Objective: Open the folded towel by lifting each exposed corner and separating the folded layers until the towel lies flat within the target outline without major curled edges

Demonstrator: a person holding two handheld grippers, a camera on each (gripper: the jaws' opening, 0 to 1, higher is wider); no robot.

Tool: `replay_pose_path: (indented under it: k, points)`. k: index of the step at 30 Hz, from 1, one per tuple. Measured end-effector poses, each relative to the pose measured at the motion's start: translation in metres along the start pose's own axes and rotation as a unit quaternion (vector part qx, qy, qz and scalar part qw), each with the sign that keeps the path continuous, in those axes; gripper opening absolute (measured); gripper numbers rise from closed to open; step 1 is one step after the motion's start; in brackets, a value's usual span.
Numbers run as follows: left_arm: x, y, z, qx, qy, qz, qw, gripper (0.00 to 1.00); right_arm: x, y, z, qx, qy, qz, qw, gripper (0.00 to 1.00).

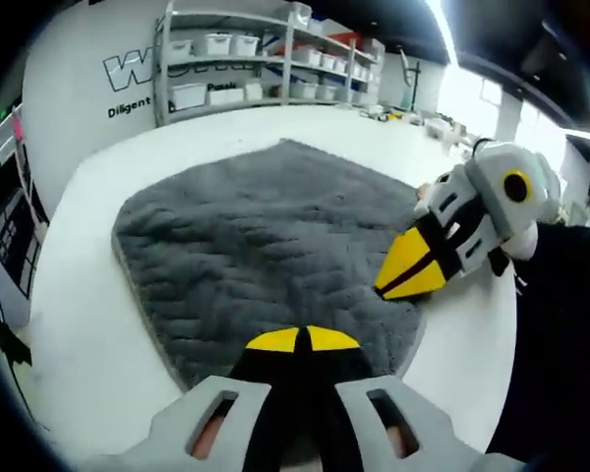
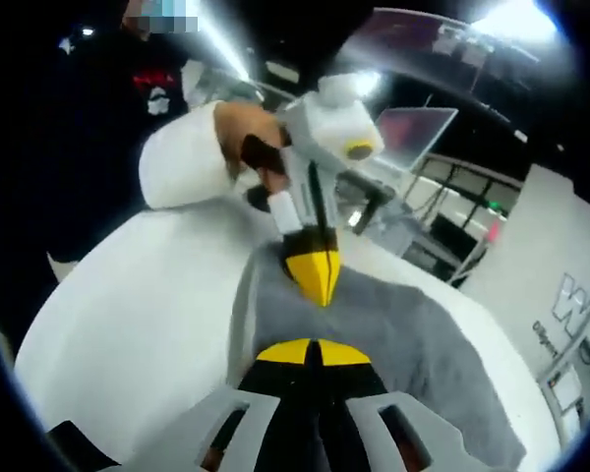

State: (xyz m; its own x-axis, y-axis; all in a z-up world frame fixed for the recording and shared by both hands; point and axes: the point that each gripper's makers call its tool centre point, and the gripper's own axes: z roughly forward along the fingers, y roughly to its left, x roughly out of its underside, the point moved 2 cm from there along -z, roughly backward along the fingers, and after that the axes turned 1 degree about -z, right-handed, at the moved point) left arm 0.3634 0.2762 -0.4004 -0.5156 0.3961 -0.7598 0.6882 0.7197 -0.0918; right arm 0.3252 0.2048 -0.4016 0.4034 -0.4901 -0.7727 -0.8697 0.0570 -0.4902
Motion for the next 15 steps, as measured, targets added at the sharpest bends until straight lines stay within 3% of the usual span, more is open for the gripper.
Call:
replay_pose_path:
  k: [10, 15]
  points:
    - [0.005, 0.003, -0.006, -0.004, 0.004, -0.008, 0.9999, 0.01, -0.002, 0.005, 0.003, 0.002, 0.001, -0.001, 1.0000, 0.00]
    - [0.001, 0.012, -0.017, -0.039, -0.006, 0.008, 0.9992, 0.01, -0.002, 0.005, 0.003, -0.002, -0.002, 0.016, 0.9999, 0.00]
